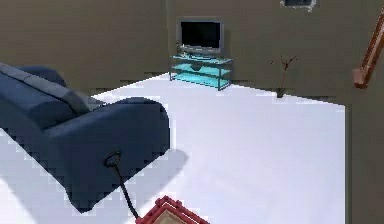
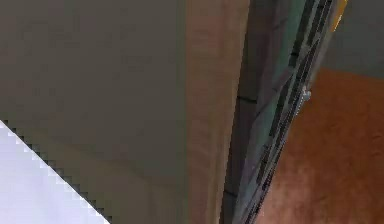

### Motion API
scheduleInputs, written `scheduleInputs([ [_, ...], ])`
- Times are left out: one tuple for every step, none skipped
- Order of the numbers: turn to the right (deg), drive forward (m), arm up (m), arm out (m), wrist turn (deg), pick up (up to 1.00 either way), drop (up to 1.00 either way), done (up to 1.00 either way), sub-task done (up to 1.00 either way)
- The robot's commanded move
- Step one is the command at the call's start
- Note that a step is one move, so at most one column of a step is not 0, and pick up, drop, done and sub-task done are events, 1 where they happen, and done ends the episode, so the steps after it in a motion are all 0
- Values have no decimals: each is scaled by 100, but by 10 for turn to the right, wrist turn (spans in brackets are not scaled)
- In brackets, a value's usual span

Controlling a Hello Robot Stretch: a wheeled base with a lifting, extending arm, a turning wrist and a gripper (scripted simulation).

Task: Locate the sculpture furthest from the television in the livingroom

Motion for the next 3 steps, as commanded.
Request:
scheduleInputs([
  [330, 0, 0, 0, 0, 0, 0, 0, 0],
  [0, 75, 0, 0, 0, 0, 0, 0, 0],
  [30, 0, 0, 0, 0, 0, 0, 0, 0],
])
